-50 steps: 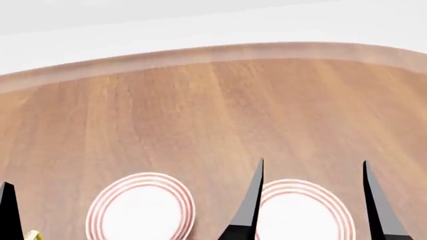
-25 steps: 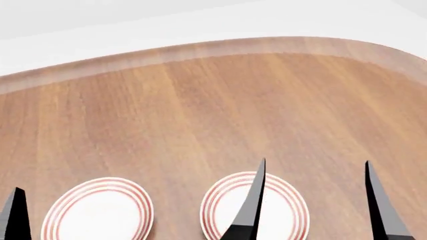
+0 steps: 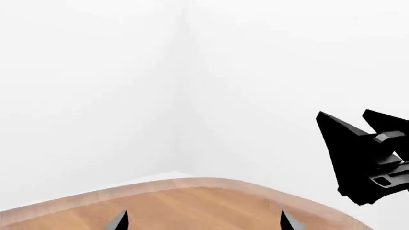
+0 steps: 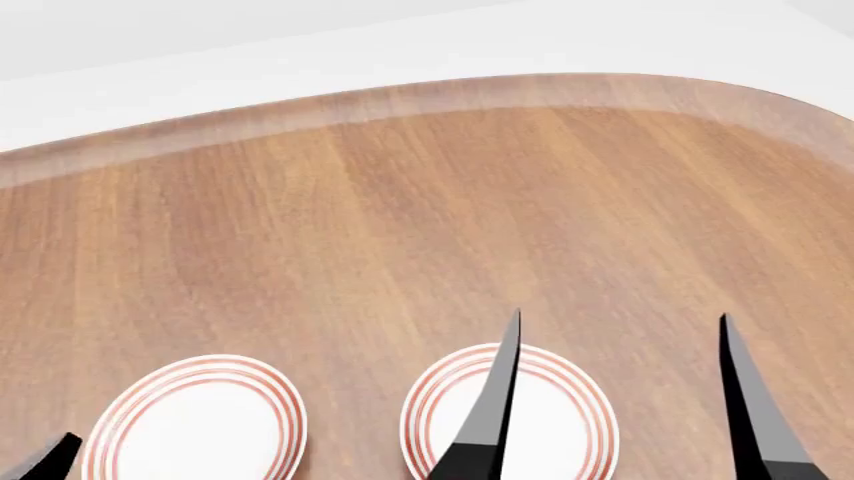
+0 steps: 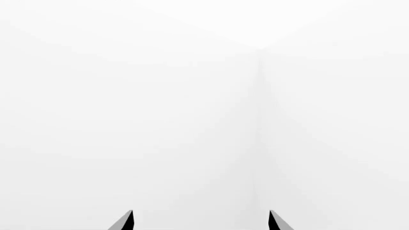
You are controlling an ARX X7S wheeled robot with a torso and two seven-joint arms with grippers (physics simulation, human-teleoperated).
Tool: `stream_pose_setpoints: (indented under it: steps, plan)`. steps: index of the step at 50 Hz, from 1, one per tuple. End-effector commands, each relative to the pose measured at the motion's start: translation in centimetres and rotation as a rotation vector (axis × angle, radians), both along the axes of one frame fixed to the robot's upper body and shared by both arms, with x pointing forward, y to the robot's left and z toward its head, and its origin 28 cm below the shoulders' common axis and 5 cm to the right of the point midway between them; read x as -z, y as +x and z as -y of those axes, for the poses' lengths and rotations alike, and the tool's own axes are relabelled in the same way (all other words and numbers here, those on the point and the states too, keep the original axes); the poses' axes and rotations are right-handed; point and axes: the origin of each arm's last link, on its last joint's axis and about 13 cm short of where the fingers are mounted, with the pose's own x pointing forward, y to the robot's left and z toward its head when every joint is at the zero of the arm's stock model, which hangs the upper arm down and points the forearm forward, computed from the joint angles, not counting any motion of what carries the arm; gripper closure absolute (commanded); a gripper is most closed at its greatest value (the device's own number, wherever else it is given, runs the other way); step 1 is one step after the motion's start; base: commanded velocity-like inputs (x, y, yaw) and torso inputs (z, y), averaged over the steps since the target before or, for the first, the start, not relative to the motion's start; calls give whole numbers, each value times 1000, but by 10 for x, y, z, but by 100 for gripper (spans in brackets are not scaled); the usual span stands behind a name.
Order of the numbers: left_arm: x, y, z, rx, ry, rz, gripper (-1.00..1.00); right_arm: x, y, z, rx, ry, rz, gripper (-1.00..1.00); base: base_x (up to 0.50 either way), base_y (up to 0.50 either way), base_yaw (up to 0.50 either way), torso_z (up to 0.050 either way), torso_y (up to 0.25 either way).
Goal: Put the white mug on the left plate.
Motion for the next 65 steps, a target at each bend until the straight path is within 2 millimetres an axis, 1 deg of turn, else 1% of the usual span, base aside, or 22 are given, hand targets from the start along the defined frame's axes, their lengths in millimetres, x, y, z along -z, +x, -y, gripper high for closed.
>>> stream_pose_setpoints:
  steps: [1, 2, 3, 4, 6, 9, 18, 24, 29, 48, 54, 61, 65]
  plan:
    - [27, -10, -1, 201, 32, -63, -100, 0, 1, 0, 0, -4, -6, -100, 0, 0, 0, 0, 0]
    - [30, -10, -1, 215, 40, -75, -100, 0, 1, 0, 2, -4, -6, -100, 0, 0, 0, 0, 0]
    - [37, -6, -2, 183, 57, -79, -100, 0, 0, 1, 5, -3, -5, -100, 0, 0, 0, 0, 0]
    - [40, -5, -2, 184, 56, -67, -100, 0, 0, 1, 5, -3, -5, -100, 0, 0, 0, 0, 0]
    - [46, -6, -3, 213, 59, -108, -100, 1, 0, 2, 7, -2, -6, -100, 0, 0, 0, 0, 0]
    - [54, -7, -3, 211, 85, -118, -100, 0, 0, 2, 6, -5, -7, -100, 0, 0, 0, 0, 0]
    - [68, -13, -2, 222, 120, -161, -100, 1, -1, 1, 9, -13, -4, -100, 0, 0, 0, 0, 0]
    - [73, -17, -3, 235, 131, -192, -100, 1, -1, 2, 9, -14, -5, -100, 0, 0, 0, 0, 0]
    - [83, -20, -3, 242, 179, -234, -100, 1, 0, 1, 2, -14, -6, -100, 0, 0, 0, 0, 0]
    - [94, -29, 1, 303, 249, -271, -100, 0, 0, 0, 1, -15, -4, -100, 0, 0, 0, 0, 0]
    - [95, -34, 2, 337, 271, -288, -100, 0, 0, 0, -2, -12, 0, -100, 0, 0, 0, 0, 0]
    - [96, -36, 3, 359, 292, -302, -100, 0, 0, 0, -2, -13, -2, -100, 0, 0, 0, 0, 0]
    - [100, -36, 3, 355, 313, -324, -100, 0, 0, 0, -2, -13, -2, -100, 0, 0, 0, 0, 0]
